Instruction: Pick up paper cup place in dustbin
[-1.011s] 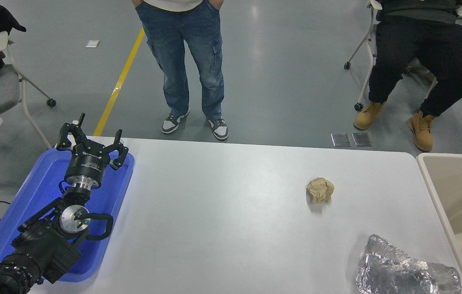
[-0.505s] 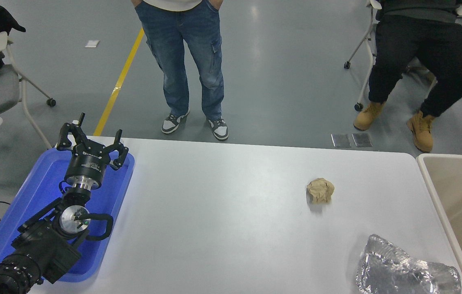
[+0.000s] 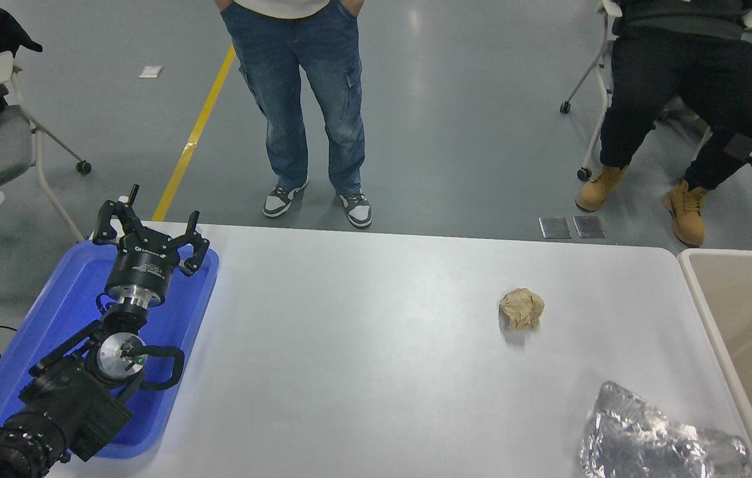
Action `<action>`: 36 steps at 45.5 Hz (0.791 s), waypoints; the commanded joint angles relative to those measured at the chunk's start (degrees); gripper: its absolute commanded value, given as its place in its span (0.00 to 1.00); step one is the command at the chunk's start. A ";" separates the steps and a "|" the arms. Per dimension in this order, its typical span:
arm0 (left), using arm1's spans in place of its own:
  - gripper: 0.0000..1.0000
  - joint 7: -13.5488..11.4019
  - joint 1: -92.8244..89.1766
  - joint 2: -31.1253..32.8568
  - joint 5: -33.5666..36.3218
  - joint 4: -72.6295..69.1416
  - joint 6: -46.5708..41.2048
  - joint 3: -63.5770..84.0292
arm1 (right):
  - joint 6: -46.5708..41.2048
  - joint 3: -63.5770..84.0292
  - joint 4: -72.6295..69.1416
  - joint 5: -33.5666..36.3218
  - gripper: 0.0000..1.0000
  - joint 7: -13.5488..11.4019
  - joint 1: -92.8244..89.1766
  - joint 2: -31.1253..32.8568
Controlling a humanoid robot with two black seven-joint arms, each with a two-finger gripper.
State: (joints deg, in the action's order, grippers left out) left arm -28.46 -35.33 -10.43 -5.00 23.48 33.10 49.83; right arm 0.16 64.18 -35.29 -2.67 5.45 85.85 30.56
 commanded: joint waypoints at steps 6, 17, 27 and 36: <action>1.00 -0.01 0.00 -0.03 -0.01 -0.01 0.03 0.00 | -9.29 5.69 -22.53 -3.75 1.00 -0.08 22.34 -4.28; 1.00 -0.01 0.00 -0.03 -0.10 -0.01 -0.05 0.00 | -16.06 5.87 -34.58 -6.56 1.00 -0.17 30.51 -6.04; 1.00 -0.01 0.00 -0.03 -0.10 -0.01 -0.05 0.00 | -22.65 7.36 -42.93 -6.82 1.00 -0.17 35.52 -6.66; 1.00 -0.01 0.09 -0.03 -0.10 -0.01 0.03 0.00 | -27.40 7.27 -46.71 -9.55 1.00 -0.17 38.34 -7.18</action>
State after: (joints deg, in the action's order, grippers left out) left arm -28.50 -35.28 -10.46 -5.06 23.47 33.05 49.83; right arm -21.27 70.89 -75.32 -9.69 5.29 119.41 24.21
